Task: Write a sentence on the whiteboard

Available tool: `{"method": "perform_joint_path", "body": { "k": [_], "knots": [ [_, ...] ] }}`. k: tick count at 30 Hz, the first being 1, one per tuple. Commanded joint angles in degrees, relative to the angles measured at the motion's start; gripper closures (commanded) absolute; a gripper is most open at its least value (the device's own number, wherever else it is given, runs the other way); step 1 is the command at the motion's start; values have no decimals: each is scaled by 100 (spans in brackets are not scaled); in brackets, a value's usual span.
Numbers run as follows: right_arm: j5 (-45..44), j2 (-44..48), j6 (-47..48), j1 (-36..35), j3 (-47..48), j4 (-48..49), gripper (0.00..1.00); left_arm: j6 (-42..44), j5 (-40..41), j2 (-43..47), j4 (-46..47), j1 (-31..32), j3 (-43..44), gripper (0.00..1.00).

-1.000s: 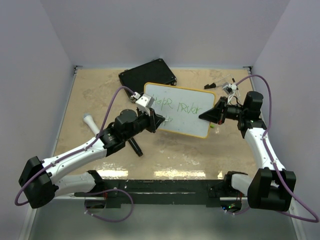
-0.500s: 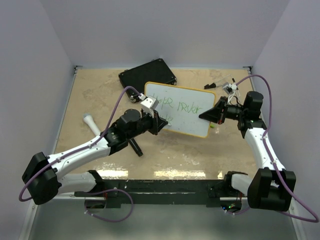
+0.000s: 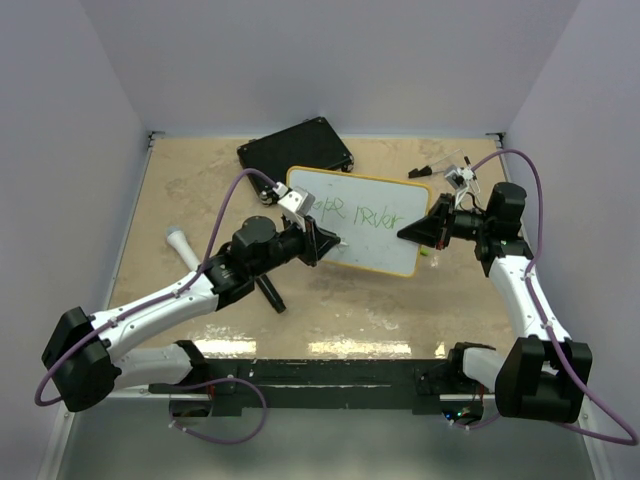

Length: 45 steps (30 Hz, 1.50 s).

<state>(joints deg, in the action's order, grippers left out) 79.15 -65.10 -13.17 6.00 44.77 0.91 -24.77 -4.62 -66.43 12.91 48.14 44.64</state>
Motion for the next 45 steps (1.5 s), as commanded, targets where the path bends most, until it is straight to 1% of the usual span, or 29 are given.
{"method": "perform_joint_path", "body": {
  "k": [1,6,18,35,45],
  "knots": [
    [373,226,-98,-20,102,287,100,-45,66,61,300,2,282,100],
    [373,226,-89,-11,102,287,100,-1,216,25,239,-6,282,100],
    [364,200,-89,-11,102,287,100,52,251,-54,397,2,291,100],
    [364,191,-89,-20,102,287,100,69,216,-177,-271,2,176,100],
    [355,200,-89,-20,102,287,100,-1,225,-150,-96,2,194,100]
  ]
}}
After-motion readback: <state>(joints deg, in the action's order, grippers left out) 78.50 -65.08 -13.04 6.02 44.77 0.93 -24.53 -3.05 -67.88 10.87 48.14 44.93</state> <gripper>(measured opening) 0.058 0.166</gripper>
